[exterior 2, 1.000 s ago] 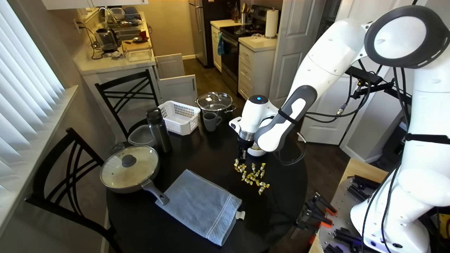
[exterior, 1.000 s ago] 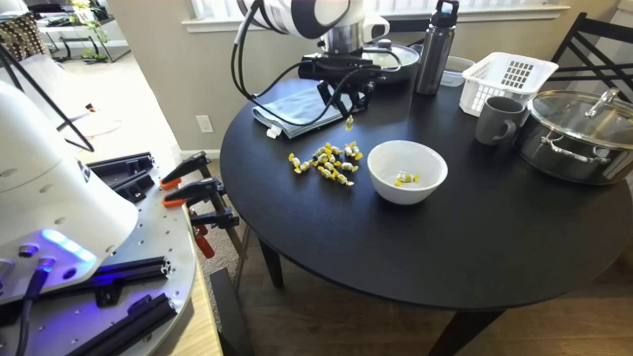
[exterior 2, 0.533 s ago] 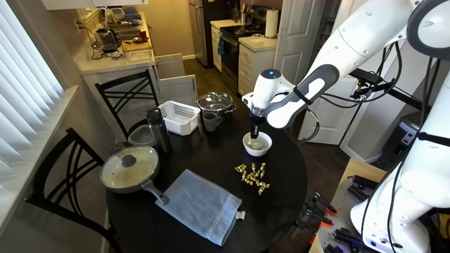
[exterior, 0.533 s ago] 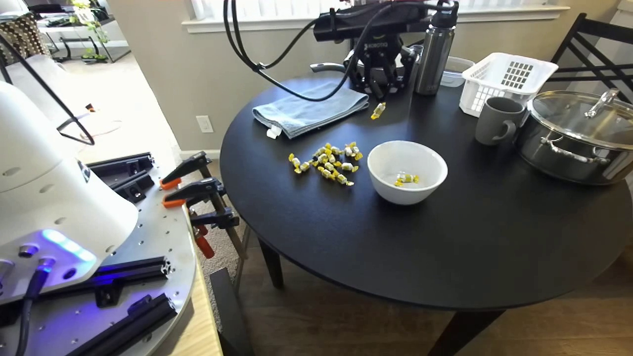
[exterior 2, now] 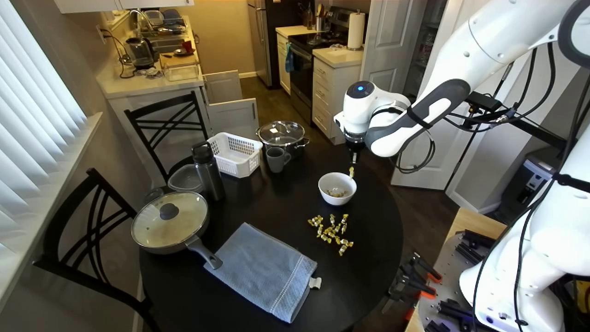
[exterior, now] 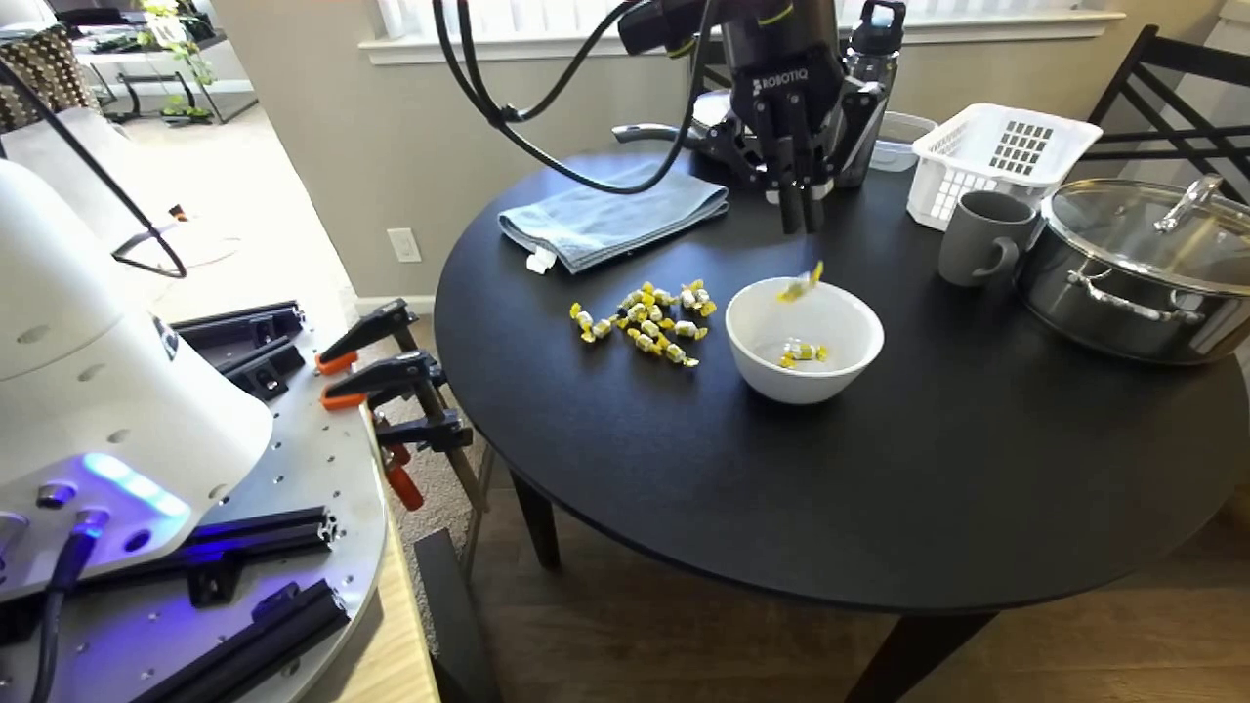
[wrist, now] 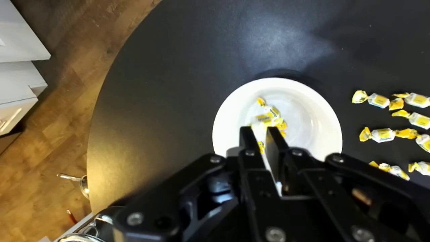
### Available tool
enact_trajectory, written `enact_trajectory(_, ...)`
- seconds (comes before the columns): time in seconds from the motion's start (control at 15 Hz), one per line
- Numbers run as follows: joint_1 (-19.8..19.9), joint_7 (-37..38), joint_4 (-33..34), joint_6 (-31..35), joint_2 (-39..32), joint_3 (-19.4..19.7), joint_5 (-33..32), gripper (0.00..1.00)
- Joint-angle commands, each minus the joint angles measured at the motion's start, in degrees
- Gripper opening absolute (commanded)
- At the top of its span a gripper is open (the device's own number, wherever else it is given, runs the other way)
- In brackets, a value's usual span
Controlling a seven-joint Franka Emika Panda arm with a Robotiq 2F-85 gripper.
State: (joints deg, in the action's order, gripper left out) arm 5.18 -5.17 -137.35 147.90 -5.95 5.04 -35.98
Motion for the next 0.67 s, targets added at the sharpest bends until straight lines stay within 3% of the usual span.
enact_trajectory(0.0, -2.17, 3.96, -0.73, -1.99, 0.37, -0.34, -2.85, 0.47)
enact_trajectory(0.2, -4.03, 2.69, -1.97, -0.96, 0.37, -1.78, -1.69, 0.66)
enact_trajectory(0.53, -7.14, -6.60, -3.73, 1.50, -2.00, -7.22, 7.30, 0.97)
enact_trajectory(0.6, -7.41, -9.70, -3.72, 2.40, -3.57, -8.01, 8.74, 0.99)
